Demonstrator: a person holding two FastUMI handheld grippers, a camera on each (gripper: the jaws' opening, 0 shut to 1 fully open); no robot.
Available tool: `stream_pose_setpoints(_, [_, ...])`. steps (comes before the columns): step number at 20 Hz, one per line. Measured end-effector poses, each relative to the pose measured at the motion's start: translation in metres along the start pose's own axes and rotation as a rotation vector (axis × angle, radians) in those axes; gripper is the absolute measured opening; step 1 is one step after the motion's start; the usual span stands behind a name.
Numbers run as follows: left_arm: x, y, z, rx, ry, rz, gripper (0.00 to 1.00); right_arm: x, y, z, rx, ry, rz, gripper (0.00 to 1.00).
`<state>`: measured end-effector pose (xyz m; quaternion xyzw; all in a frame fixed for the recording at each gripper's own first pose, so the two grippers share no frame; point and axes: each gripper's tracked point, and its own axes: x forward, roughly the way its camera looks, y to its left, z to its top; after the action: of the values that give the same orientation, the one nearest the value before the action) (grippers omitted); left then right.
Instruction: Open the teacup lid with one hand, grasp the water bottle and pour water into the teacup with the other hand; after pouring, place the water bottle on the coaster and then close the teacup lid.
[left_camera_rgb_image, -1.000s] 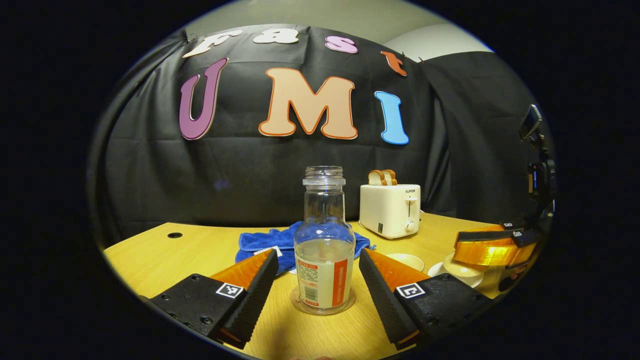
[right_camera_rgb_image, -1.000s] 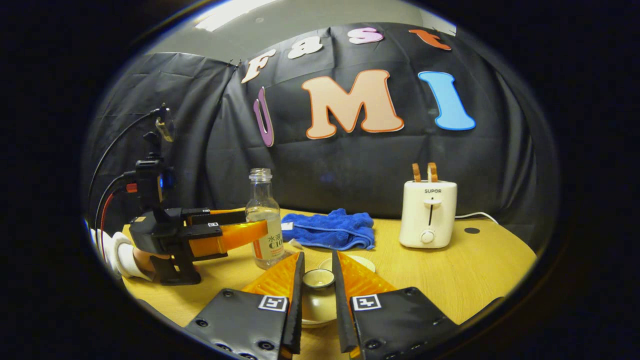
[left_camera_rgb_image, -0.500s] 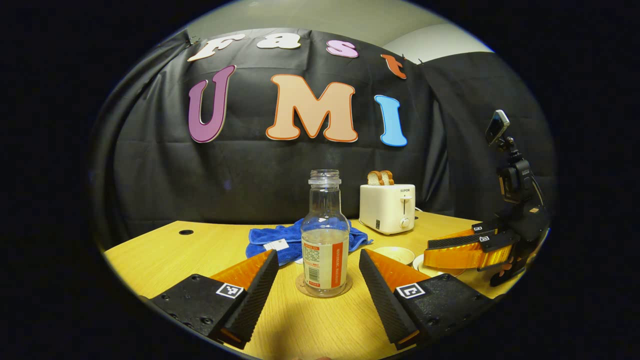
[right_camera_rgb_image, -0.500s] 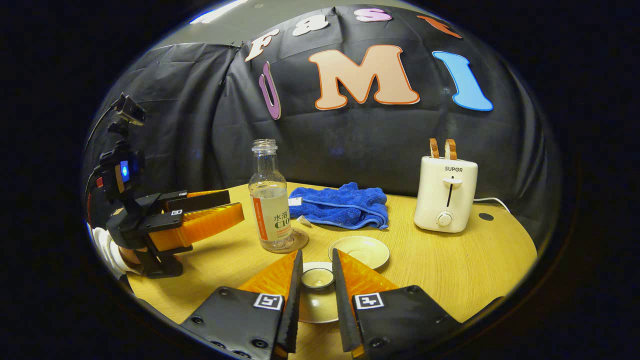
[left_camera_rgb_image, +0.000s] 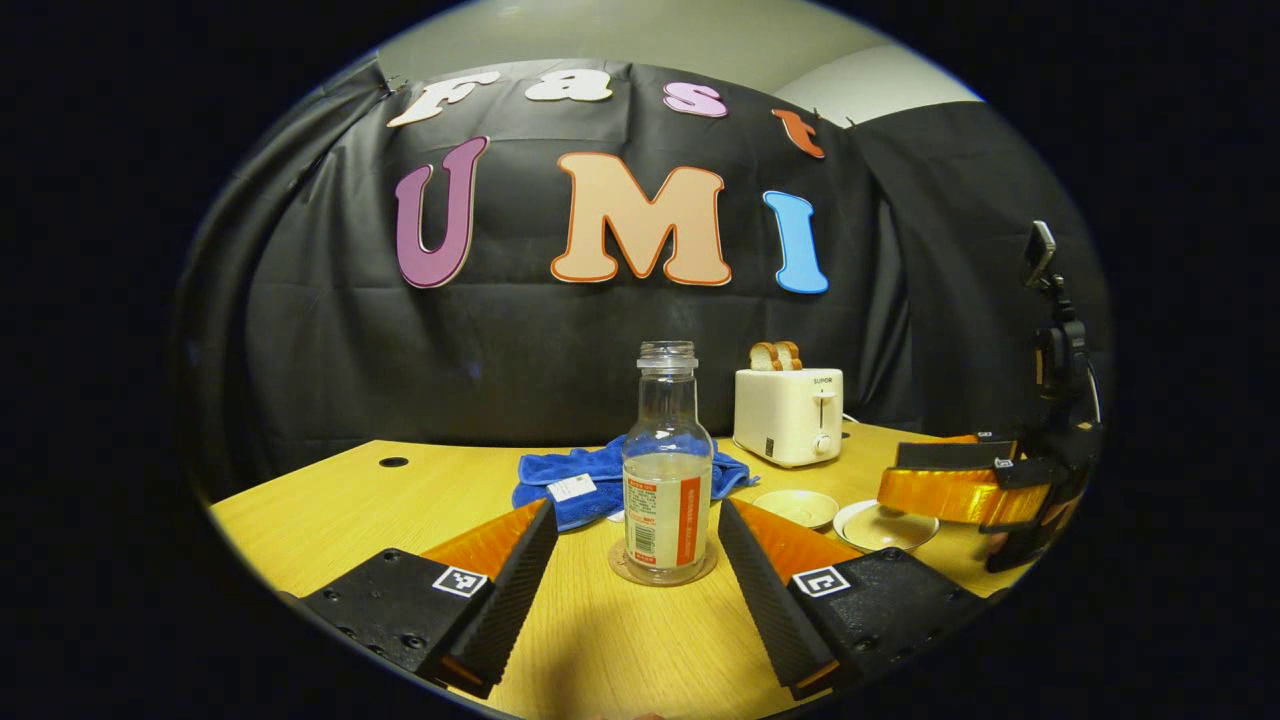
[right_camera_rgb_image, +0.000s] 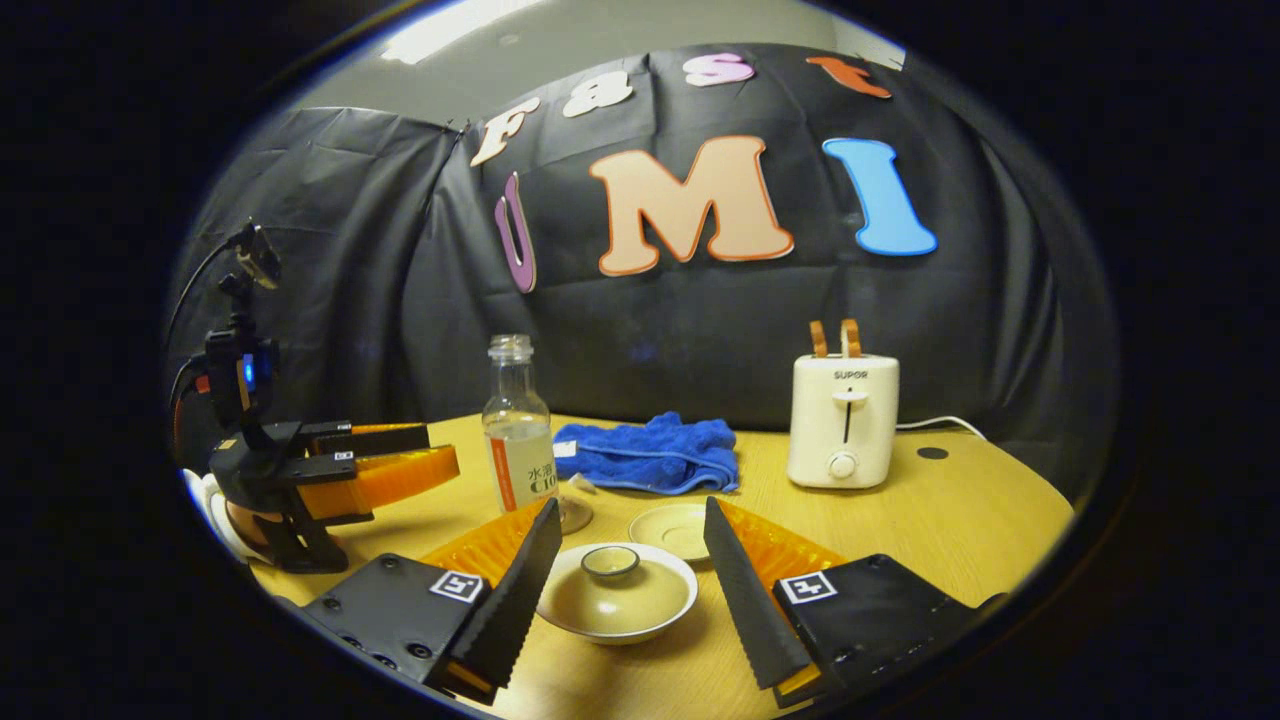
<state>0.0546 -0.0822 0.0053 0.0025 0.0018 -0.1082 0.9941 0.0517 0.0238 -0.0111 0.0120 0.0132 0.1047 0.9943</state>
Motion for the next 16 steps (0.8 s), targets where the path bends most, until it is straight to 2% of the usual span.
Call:
stream_pose_setpoints(1, [0.000,0.000,0.000,-0.001,0.001,0.000,0.94,-0.002,-0.003,0.003,-0.021,-0.018,-0.024,0.86])
stream_pose_setpoints(2, [0.000,0.001,0.000,0.000,0.001,0.003,0.94,-0.010,-0.006,0.001,-0.024,-0.014,-0.033,0.94])
stream_pose_setpoints(3, [-0.001,0.002,0.000,-0.001,0.002,0.007,0.94,-0.014,-0.006,0.002,-0.023,-0.018,-0.043,0.90])
stream_pose_setpoints(5, [-0.003,0.007,0.000,0.000,0.003,0.030,0.94,-0.017,-0.017,0.002,-0.025,-0.021,-0.090,0.90])
stream_pose_setpoints(6, [-0.005,0.011,0.000,0.001,0.005,0.053,0.94,-0.021,-0.024,0.003,-0.025,-0.021,-0.123,0.95])
stream_pose_setpoints(7, [-0.007,0.016,0.000,0.001,0.006,0.077,0.94,-0.026,-0.032,0.004,-0.026,-0.023,-0.156,0.90])
stream_pose_setpoints(11, [-0.020,0.030,-0.001,0.003,0.009,0.164,0.94,-0.044,-0.068,0.008,-0.027,-0.029,-0.321,0.90])
stream_pose_setpoints(13, [-0.031,0.042,0.001,0.005,0.006,0.225,0.94,-0.049,-0.079,0.008,-0.029,-0.031,-0.377,0.90])
stream_pose_setpoints(14, [-0.036,0.047,0.000,0.005,0.009,0.256,0.94,-0.052,-0.083,0.008,-0.031,-0.033,-0.398,0.95])
stream_pose_setpoints(15, [-0.040,0.054,0.000,0.006,0.006,0.278,0.94,-0.053,-0.086,0.010,-0.032,-0.035,-0.417,0.95])
stream_pose_setpoints(16, [-0.042,0.055,-0.001,0.007,0.007,0.290,0.94,-0.055,-0.088,0.010,-0.033,-0.036,-0.431,0.90])
